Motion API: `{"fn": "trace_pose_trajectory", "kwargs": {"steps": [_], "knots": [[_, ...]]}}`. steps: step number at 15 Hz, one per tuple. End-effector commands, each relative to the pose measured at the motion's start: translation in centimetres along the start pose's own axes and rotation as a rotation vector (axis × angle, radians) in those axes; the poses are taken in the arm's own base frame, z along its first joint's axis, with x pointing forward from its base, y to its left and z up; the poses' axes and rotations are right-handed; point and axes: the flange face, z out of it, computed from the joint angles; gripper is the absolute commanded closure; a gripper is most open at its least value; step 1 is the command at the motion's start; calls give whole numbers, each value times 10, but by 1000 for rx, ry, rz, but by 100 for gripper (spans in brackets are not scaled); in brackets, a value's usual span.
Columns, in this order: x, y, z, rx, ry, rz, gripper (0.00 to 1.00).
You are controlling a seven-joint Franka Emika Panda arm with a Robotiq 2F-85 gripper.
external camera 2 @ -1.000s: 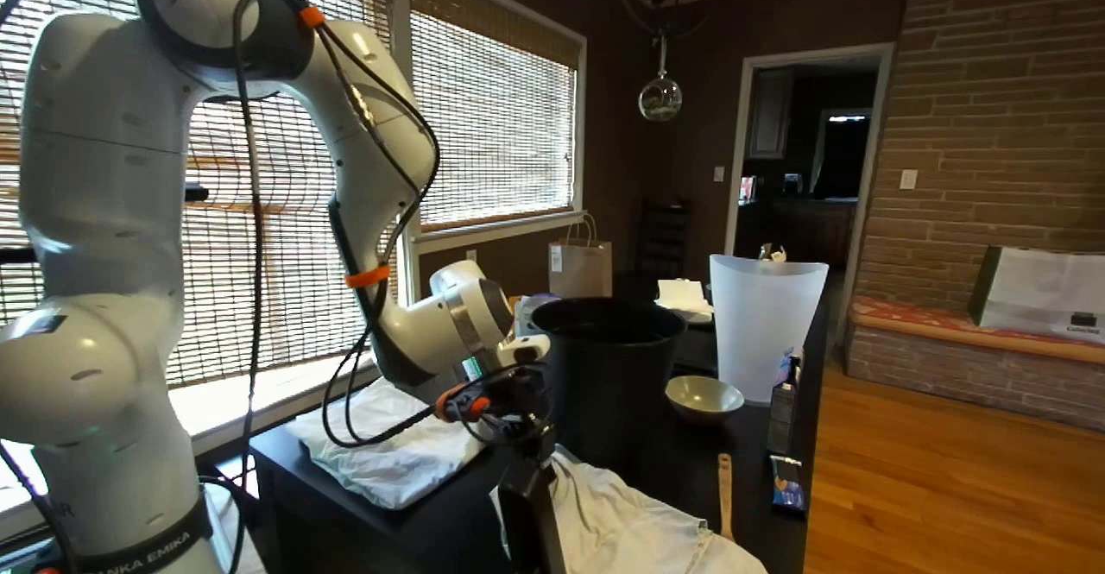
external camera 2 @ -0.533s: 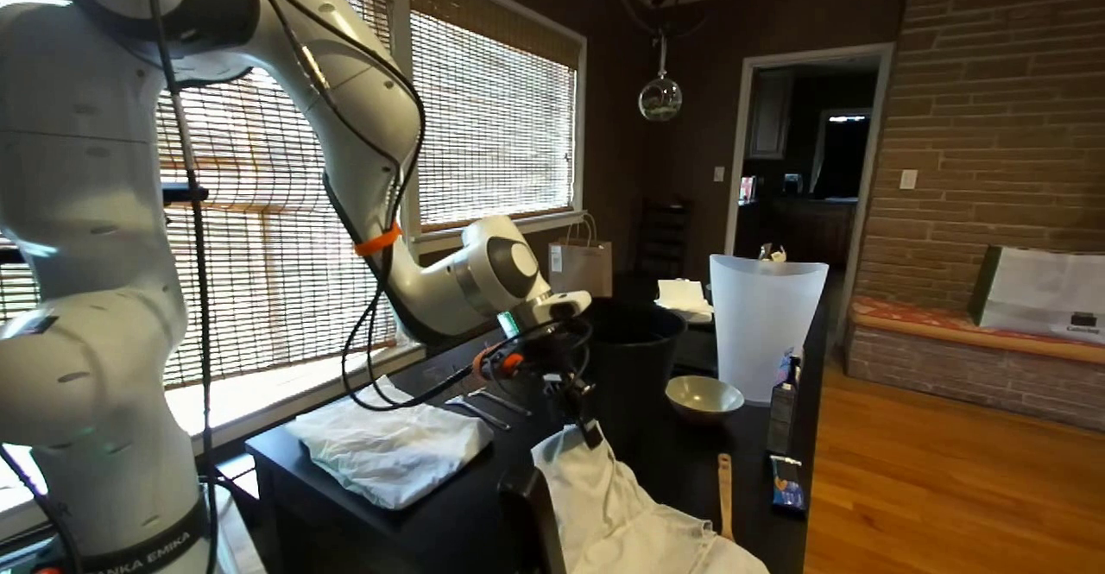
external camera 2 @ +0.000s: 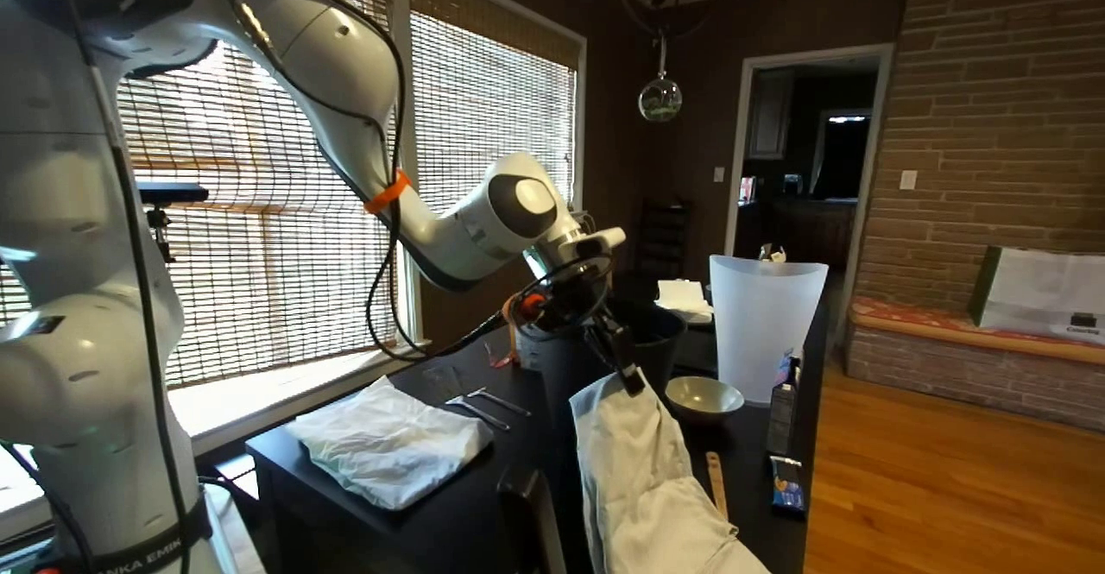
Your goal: Put the towel on the bin
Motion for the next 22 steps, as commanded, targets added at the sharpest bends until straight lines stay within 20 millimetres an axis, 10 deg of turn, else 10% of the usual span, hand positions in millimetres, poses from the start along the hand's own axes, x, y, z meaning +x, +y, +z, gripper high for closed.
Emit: {"fn": "trace_pose_trajectory", "kwargs": {"steps": [1, 22], "knots": [[25, 14, -30, -12, 32, 60, 99], [88, -22, -180, 31, 349, 68, 99]]}}
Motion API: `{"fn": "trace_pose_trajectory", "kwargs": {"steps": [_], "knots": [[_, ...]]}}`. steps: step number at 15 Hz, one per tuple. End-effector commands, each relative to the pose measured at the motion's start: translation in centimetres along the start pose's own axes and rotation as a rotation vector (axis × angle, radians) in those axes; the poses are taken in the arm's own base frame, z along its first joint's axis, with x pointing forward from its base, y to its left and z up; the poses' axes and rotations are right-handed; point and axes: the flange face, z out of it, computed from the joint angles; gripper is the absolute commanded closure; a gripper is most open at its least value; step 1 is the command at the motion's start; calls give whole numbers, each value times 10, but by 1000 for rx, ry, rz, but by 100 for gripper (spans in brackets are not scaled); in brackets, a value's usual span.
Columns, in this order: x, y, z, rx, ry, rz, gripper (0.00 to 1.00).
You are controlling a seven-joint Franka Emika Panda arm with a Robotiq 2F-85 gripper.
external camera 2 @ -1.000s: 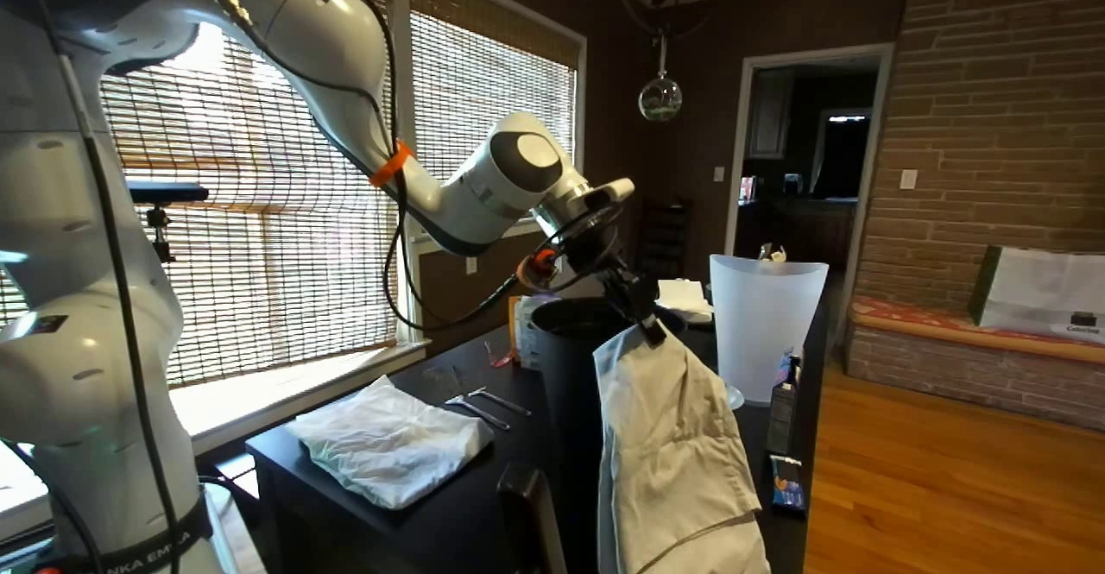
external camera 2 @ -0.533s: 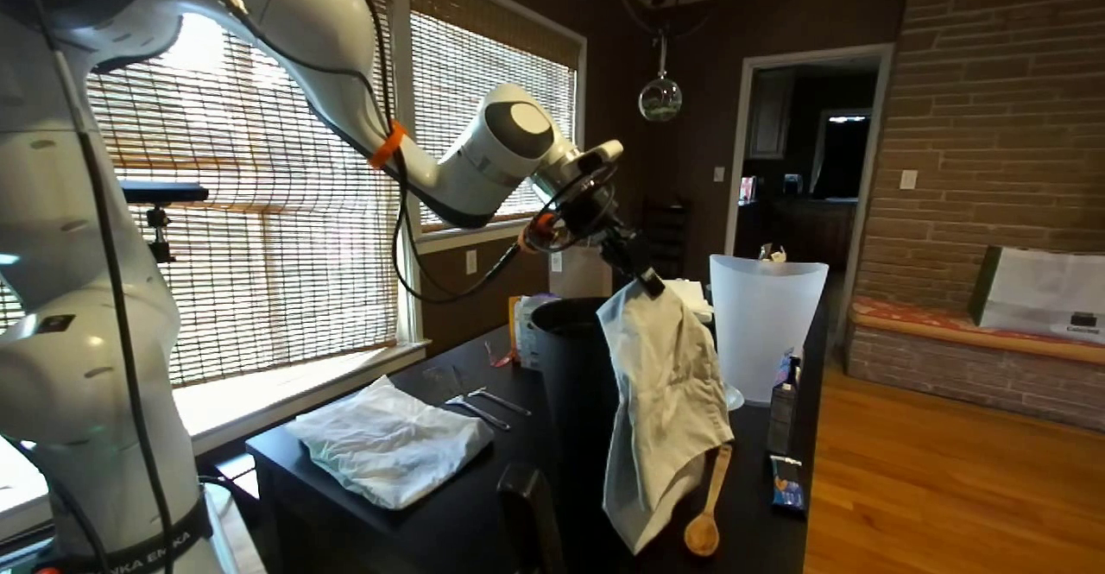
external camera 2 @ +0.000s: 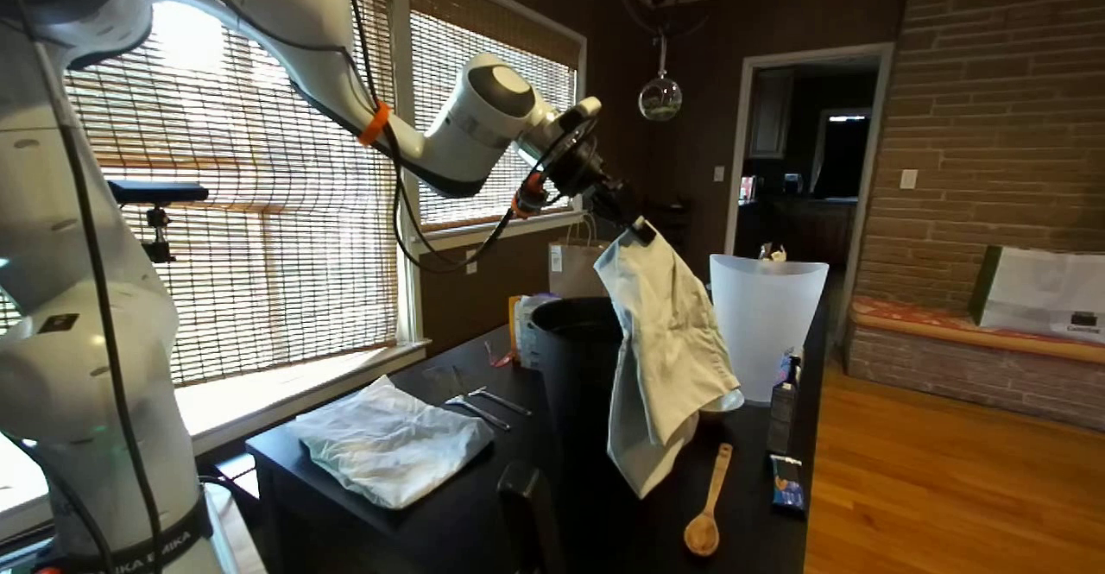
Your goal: Put the towel on the bin
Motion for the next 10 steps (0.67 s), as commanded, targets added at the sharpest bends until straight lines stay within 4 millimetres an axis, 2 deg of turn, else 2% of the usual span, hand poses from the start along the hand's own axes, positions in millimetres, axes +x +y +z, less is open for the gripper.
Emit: {"fn": "trace_pose_trajectory", "kwargs": {"steps": [1, 6, 10], "knots": [[3, -14, -21, 33, 16, -7, 99], [-10, -44, -27, 107, -27, -17, 99], [-21, -65, -24, 152, -47, -41, 99]]}}
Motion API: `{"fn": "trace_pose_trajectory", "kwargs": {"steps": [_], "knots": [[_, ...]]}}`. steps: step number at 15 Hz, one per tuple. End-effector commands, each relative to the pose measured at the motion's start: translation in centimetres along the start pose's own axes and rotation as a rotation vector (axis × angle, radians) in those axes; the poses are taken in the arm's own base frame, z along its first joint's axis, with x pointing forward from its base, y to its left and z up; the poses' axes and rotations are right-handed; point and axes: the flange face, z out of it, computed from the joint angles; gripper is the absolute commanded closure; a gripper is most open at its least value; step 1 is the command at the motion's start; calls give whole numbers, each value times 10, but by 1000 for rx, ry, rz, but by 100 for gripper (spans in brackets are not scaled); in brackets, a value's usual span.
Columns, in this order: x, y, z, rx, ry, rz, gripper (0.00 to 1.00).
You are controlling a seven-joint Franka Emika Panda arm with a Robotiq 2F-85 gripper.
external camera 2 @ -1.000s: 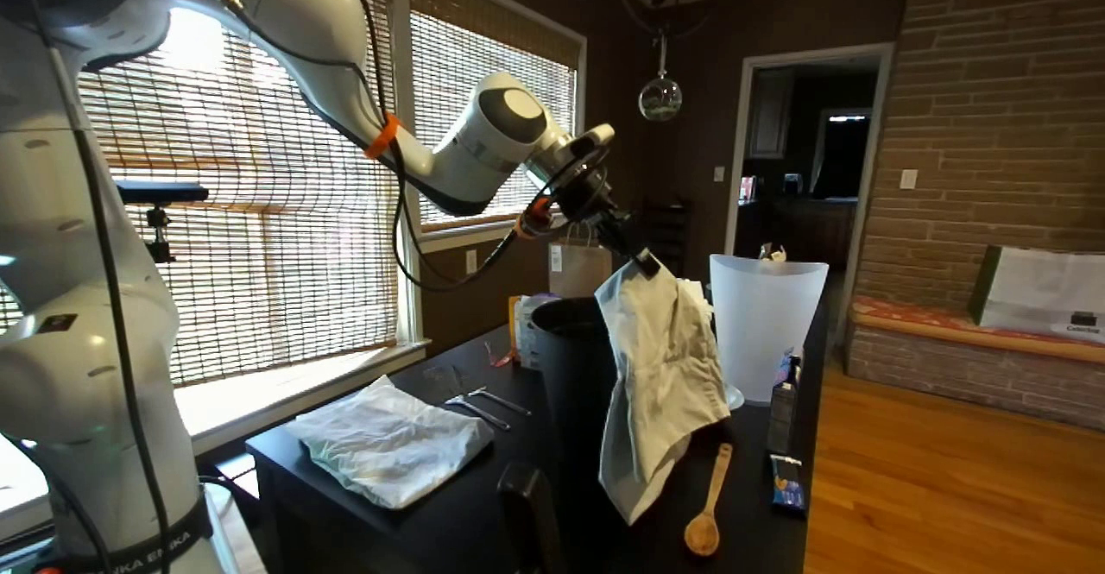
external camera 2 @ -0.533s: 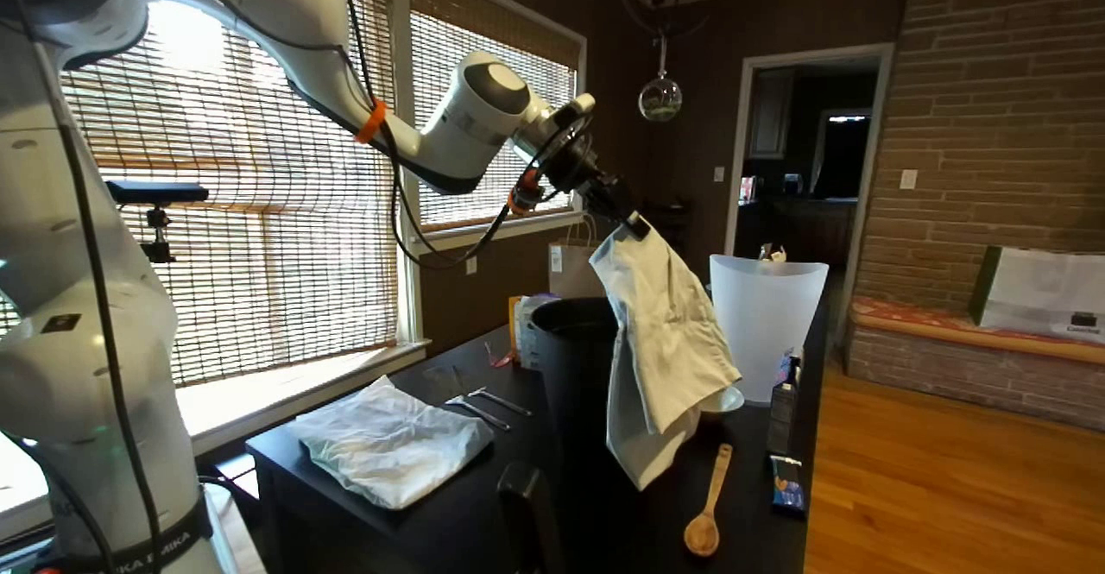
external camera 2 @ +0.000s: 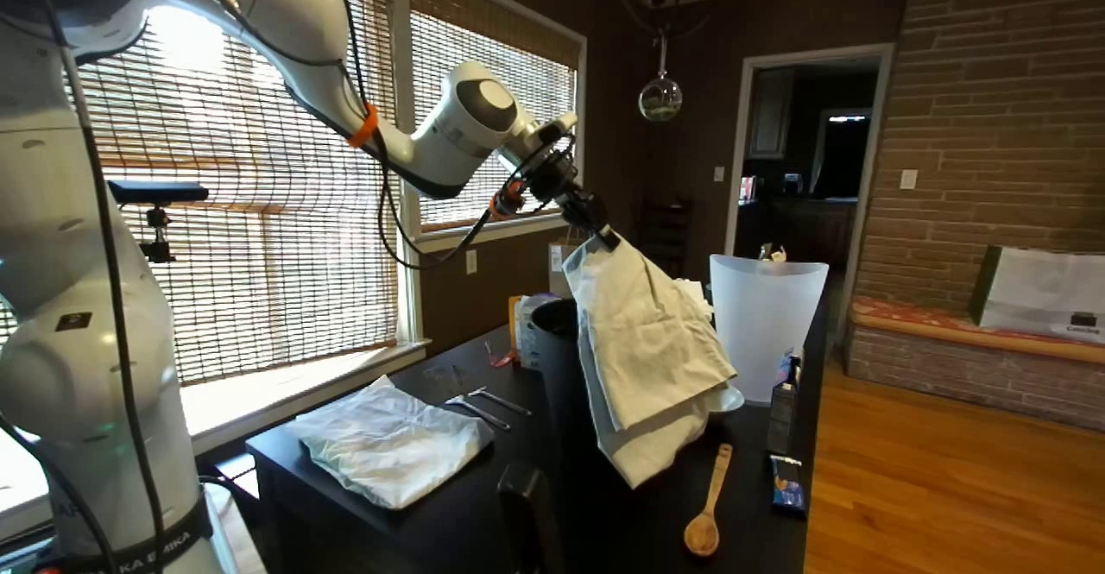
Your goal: Put the towel on the bin
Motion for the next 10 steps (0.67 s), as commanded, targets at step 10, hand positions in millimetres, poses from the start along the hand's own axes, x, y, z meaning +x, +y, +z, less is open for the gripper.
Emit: {"fn": "trace_pose_trajectory", "kwargs": {"steps": [10], "knots": [[-23, -48, 23, 84, -43, -94, 99]]}}
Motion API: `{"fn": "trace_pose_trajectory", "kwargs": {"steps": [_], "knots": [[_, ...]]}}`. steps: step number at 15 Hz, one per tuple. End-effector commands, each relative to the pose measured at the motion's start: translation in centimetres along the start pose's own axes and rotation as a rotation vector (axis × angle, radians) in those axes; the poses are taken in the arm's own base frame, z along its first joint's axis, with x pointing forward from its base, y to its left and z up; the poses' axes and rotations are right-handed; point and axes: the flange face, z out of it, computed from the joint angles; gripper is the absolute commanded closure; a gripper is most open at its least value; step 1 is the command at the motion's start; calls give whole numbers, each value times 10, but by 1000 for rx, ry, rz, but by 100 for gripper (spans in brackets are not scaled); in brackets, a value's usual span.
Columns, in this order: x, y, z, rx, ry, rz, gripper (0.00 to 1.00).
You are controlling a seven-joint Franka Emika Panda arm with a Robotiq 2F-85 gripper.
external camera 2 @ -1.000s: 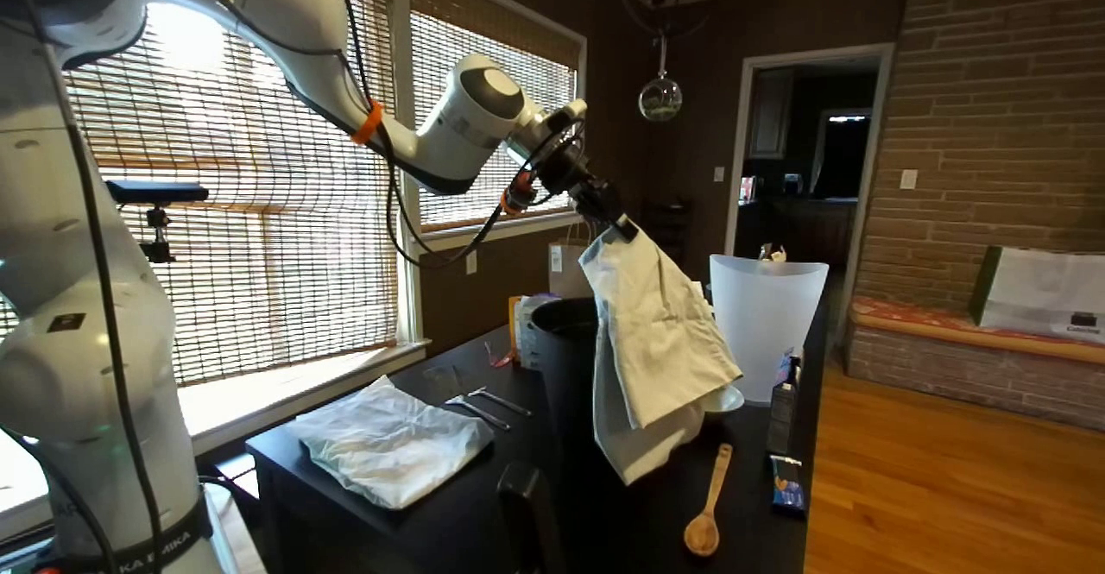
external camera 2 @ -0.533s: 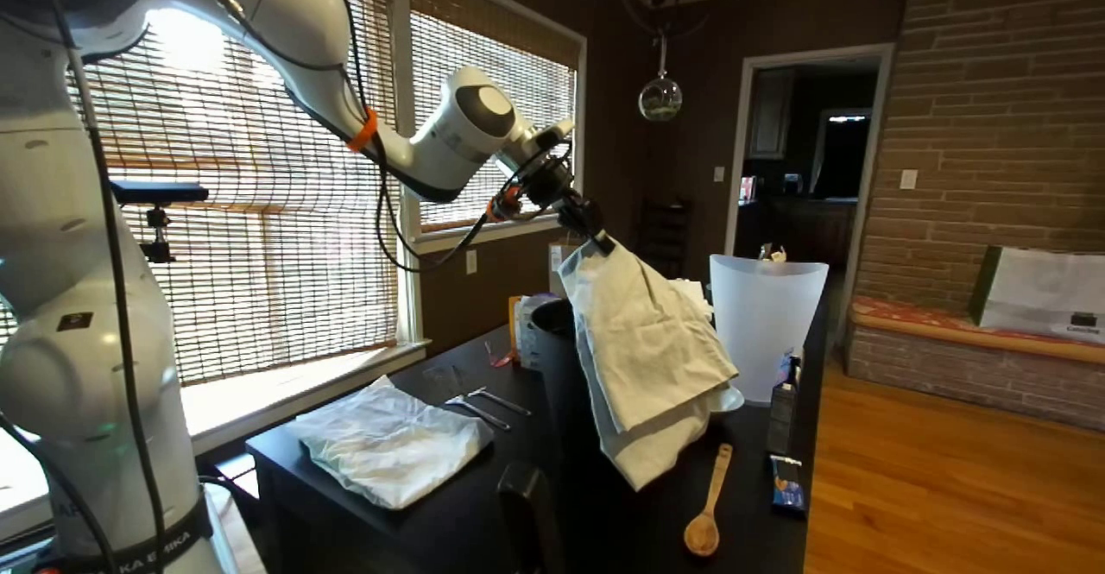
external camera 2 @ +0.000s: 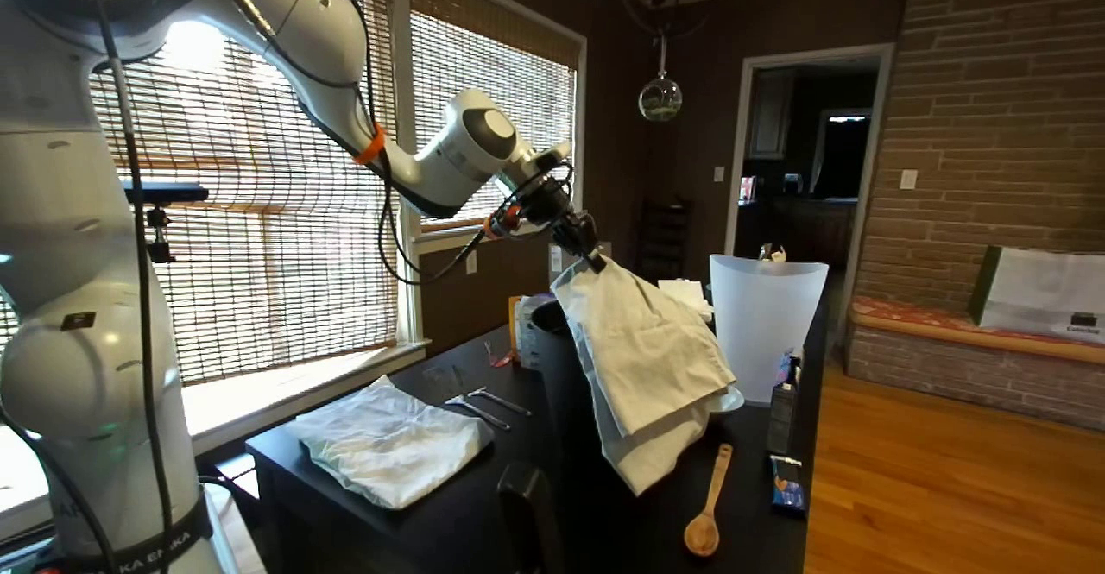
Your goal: Put the towel on the bin
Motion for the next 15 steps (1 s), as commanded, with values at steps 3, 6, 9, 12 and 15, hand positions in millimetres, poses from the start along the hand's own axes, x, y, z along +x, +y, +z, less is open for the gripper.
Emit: {"fn": "trace_pose_trajectory", "kwargs": {"steps": [3, 6, 9, 12, 15], "knots": [[-3, -17, 11, 49, -15, -32, 69], [-5, -22, 16, 64, -19, -37, 49], [-2, -25, 14, 82, -7, -38, 27], [-2, -27, 13, 88, 5, -47, 7], [-1, -24, 12, 84, -4, -53, 0]]}}
